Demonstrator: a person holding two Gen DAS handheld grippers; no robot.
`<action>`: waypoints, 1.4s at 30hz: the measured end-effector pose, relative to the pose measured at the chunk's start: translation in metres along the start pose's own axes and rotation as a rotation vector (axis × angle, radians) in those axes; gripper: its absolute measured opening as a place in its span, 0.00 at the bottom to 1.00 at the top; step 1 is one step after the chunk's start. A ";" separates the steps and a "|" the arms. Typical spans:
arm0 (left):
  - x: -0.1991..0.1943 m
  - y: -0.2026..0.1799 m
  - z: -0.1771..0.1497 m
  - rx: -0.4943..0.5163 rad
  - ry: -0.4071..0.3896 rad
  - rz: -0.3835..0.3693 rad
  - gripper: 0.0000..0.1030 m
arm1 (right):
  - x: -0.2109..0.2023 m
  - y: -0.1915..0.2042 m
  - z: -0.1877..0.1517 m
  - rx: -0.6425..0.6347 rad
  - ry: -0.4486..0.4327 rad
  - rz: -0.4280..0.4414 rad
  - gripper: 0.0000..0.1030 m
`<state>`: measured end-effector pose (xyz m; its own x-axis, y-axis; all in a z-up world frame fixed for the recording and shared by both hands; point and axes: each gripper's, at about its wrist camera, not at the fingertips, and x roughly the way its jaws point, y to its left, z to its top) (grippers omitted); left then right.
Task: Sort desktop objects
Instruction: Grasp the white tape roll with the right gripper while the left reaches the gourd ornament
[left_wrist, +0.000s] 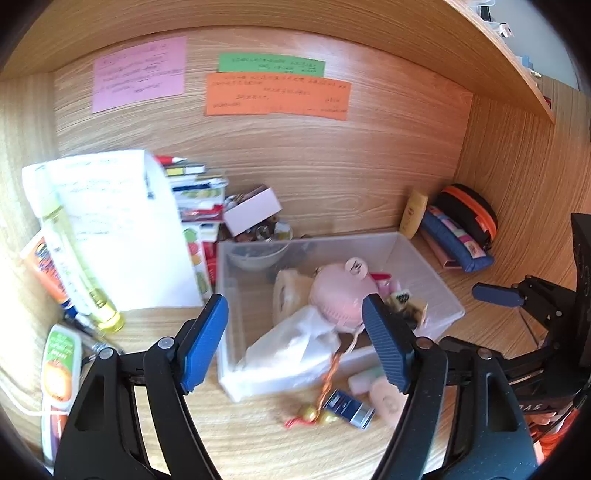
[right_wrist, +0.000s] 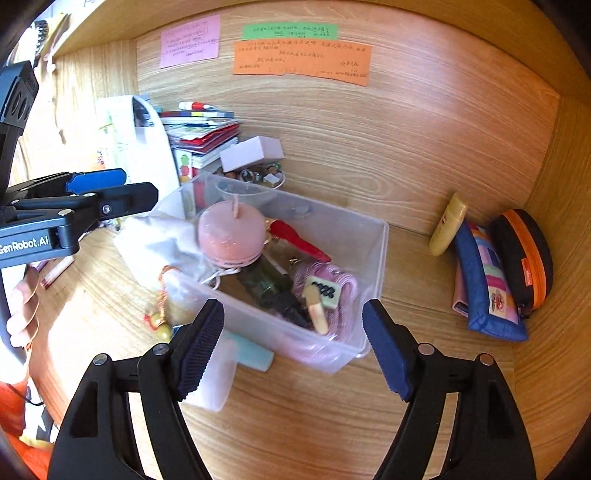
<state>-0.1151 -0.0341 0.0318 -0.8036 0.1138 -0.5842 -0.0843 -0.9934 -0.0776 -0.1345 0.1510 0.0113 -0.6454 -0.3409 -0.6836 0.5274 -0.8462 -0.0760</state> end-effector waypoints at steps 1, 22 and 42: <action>-0.002 0.001 -0.003 0.001 0.005 0.005 0.73 | -0.001 0.002 -0.002 0.001 0.001 0.005 0.73; 0.020 0.010 -0.081 0.023 0.209 -0.001 0.67 | 0.040 0.042 -0.040 0.034 0.151 0.136 0.56; 0.070 -0.014 -0.088 0.075 0.338 -0.050 0.52 | 0.042 0.018 -0.040 0.080 0.158 0.152 0.26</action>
<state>-0.1177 -0.0107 -0.0792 -0.5582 0.1480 -0.8164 -0.1718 -0.9833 -0.0608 -0.1299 0.1378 -0.0473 -0.4639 -0.4038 -0.7885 0.5623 -0.8220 0.0901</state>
